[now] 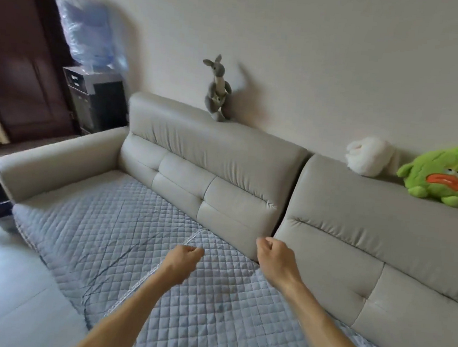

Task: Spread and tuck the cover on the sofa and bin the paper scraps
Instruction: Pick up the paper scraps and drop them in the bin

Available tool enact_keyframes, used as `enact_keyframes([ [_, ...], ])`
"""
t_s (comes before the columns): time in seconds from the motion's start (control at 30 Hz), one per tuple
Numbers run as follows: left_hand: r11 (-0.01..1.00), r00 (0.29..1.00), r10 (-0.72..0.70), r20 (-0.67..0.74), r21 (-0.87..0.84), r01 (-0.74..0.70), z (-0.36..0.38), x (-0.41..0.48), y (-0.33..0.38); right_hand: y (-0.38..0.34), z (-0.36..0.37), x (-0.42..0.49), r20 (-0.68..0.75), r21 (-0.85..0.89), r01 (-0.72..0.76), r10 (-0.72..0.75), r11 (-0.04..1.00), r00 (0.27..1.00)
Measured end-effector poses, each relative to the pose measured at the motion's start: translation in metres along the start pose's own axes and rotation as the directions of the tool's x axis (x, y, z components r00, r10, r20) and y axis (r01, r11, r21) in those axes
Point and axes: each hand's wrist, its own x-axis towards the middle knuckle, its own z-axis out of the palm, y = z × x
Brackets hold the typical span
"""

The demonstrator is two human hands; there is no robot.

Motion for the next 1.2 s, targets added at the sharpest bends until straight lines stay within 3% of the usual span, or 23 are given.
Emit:
enact_keyframes([
  [0.13, 0.989, 0.991, 0.003, -0.136, -0.147, -0.023, -0.107, -0.050, 0.070, -0.131, -0.035, -0.001, 0.085, -0.019, 0.173, -0.171, 0.985, 0.982],
  [0.27, 0.956, 0.982, -0.067, -0.176, -0.293, 0.012, -0.196, -0.106, 0.093, -0.233, -0.041, -0.013, 0.210, -0.038, 0.270, -0.257, 0.962, 0.943],
  [0.4, 0.944, 0.941, -0.160, -0.298, -0.326, 0.057, -0.304, -0.156, 0.089, -0.331, -0.010, -0.028, 0.299, -0.038, 0.358, -0.331, 0.933, 0.895],
  [0.6, 0.953, 0.837, -0.101, -0.538, -0.295, -0.074, -0.474, -0.193, 0.101, -0.497, 0.046, -0.018, 0.322, 0.056, 0.540, -0.527, 0.840, 0.786],
  [0.77, 0.957, 0.757, -0.123, -0.642, -0.278, -0.081, -0.557, -0.203, 0.075, -0.571, 0.108, -0.014, 0.369, 0.138, 0.607, -0.609, 0.783, 0.702],
  [1.0, 0.933, 0.693, -0.277, -0.666, -0.359, 0.028, -0.614, -0.192, 0.020, -0.602, 0.202, -0.008, 0.470, 0.157, 0.624, -0.614, 0.765, 0.634],
  [1.2, 0.965, 0.558, -0.231, -0.797, -0.260, 0.028, -0.708, -0.151, 0.017, -0.701, 0.268, 0.042, 0.486, 0.249, 0.670, -0.688, 0.700, 0.538],
])
